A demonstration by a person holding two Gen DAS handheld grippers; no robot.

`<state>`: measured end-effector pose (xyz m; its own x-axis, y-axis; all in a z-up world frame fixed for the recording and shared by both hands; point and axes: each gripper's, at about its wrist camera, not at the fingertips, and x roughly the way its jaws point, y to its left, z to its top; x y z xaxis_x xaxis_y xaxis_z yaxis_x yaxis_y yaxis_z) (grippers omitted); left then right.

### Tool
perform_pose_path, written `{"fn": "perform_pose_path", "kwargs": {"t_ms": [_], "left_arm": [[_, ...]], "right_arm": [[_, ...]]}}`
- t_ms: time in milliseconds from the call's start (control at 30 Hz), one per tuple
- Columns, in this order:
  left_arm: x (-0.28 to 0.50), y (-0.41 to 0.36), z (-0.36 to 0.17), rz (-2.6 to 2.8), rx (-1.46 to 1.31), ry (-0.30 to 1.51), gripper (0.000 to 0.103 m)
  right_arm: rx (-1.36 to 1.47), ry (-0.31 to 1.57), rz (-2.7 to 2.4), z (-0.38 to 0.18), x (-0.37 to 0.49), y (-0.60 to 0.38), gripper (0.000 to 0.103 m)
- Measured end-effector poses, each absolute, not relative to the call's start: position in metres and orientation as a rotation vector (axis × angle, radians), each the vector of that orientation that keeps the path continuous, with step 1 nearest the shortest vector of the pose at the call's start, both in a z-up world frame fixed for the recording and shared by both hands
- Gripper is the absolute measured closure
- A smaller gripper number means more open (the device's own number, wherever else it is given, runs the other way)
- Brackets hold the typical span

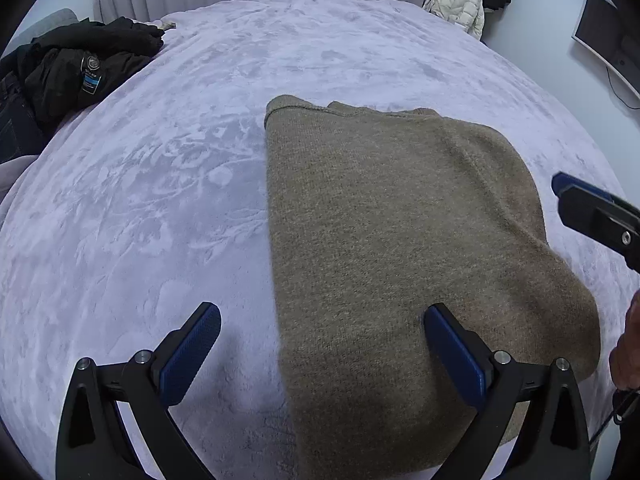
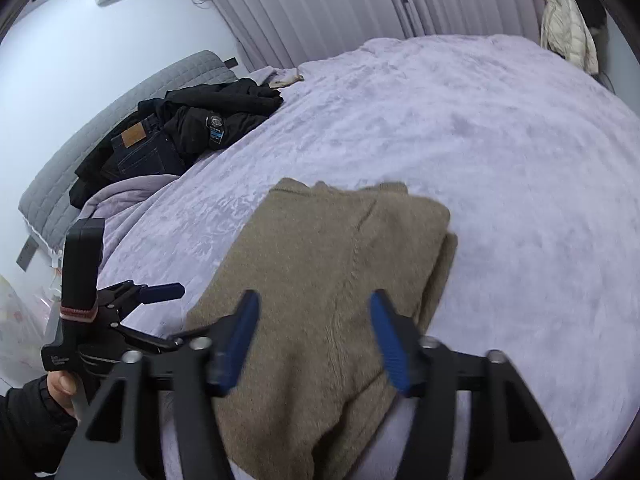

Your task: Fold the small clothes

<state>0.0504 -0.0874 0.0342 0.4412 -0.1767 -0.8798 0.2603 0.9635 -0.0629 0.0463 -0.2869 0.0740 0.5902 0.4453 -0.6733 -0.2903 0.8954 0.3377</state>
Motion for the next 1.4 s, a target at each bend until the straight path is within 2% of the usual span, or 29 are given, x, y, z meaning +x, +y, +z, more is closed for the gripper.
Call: {"fn": "perform_pose_path", "kwargs": {"t_ms": [167, 233, 467, 567, 733, 867, 1000, 1133, 1233, 1400], "left_arm": [[0.056, -0.090, 0.031, -0.285, 0.063, 1.104, 0.001], [0.057, -0.091, 0.029, -0.292, 0.066, 1.106, 0.001], [0.062, -0.088, 0.031, -0.317, 0.048, 1.128, 0.001], [0.066, -0.078, 0.051, -0.297, 0.008, 1.069, 0.001], [0.081, -0.082, 0.055, -0.366, -0.065, 1.103, 0.001], [0.081, -0.098, 0.017, -0.351, 0.041, 1.201, 0.000], [0.075, -0.062, 0.033, -0.403, -0.075, 1.203, 0.001], [0.081, -0.009, 0.058, -0.357, -0.082, 1.150, 0.001], [0.095, 0.012, 0.057, -0.347, -0.129, 1.189, 0.001], [0.110, -0.027, 0.043, -0.406, -0.117, 1.231, 0.001]], "right_arm": [[0.100, 0.941, 0.441, 0.050, 0.095, -0.272, 0.026], [0.130, 0.995, 0.445, 0.029, 0.115, -0.281, 0.031], [0.132, 0.982, 0.359, 0.019, 0.142, -0.302, 0.031], [0.109, 0.962, 0.322, 0.032, 0.132, -0.303, 0.031], [0.114, 0.869, 0.415, 0.067, 0.080, -0.299, 0.029], [0.170, 0.930, 0.567, 0.056, 0.051, -0.291, 0.029], [0.017, 0.988, 0.424, 0.038, 0.027, -0.300, 0.026], [0.139, 0.969, 0.394, 0.056, 0.003, -0.350, 0.023], [0.164, 0.924, 0.294, 0.068, -0.004, -0.384, 0.022], [0.415, 0.934, 0.277, 0.065, 0.021, -0.398, 0.022]]}}
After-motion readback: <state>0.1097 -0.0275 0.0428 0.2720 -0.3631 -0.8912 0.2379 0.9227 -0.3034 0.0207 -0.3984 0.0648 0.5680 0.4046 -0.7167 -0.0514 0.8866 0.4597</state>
